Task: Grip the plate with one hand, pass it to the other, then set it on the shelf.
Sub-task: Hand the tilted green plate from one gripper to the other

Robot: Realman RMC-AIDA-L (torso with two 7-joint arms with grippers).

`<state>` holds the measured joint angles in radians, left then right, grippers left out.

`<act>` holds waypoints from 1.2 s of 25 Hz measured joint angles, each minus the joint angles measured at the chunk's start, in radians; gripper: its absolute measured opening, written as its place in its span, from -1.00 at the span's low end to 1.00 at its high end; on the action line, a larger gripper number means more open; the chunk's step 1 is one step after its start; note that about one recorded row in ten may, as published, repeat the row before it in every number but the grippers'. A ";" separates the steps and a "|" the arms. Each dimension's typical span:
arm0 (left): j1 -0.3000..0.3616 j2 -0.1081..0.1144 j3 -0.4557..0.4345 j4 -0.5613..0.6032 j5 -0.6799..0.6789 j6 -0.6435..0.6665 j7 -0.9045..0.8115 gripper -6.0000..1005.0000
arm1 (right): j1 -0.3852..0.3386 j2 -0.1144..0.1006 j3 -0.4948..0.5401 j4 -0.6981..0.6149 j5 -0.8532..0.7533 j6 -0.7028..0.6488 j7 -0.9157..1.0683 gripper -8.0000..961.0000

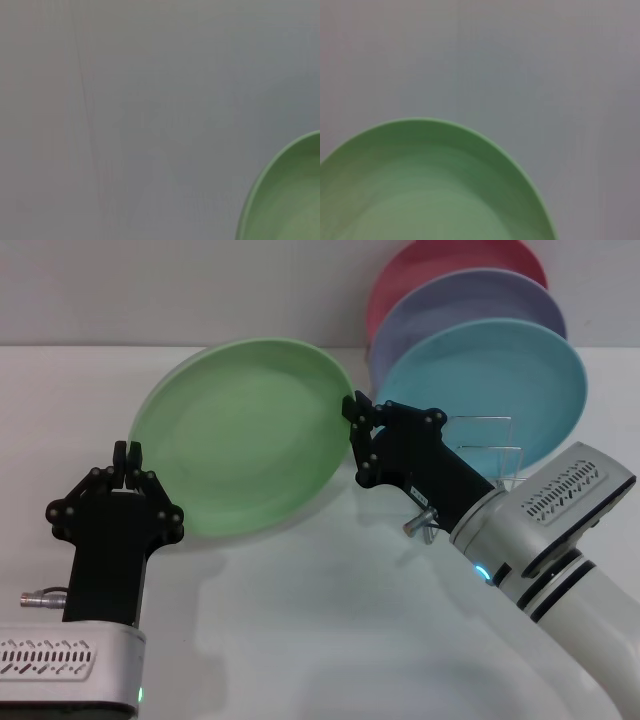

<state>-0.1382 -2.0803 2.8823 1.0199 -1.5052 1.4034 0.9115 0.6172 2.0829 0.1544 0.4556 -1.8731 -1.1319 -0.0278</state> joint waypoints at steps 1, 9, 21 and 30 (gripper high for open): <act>0.000 0.000 0.000 0.000 0.001 0.000 0.000 -0.75 | 0.000 0.000 0.002 -0.002 0.000 0.000 0.000 -0.86; 0.002 0.001 0.000 0.000 0.011 0.000 -0.002 -0.74 | 0.003 0.000 0.004 -0.005 0.000 0.000 0.000 -0.93; 0.002 0.008 0.000 -0.003 0.024 -0.003 -0.030 -0.73 | 0.000 0.000 0.004 -0.003 -0.004 0.000 0.000 -0.94; -0.004 0.009 0.000 -0.024 0.039 -0.037 -0.061 -0.66 | -0.003 0.002 0.004 -0.006 -0.005 -0.003 -0.005 -0.95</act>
<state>-0.1421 -2.0714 2.8821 0.9964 -1.4662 1.3662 0.8504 0.6138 2.0844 0.1580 0.4491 -1.8779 -1.1350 -0.0323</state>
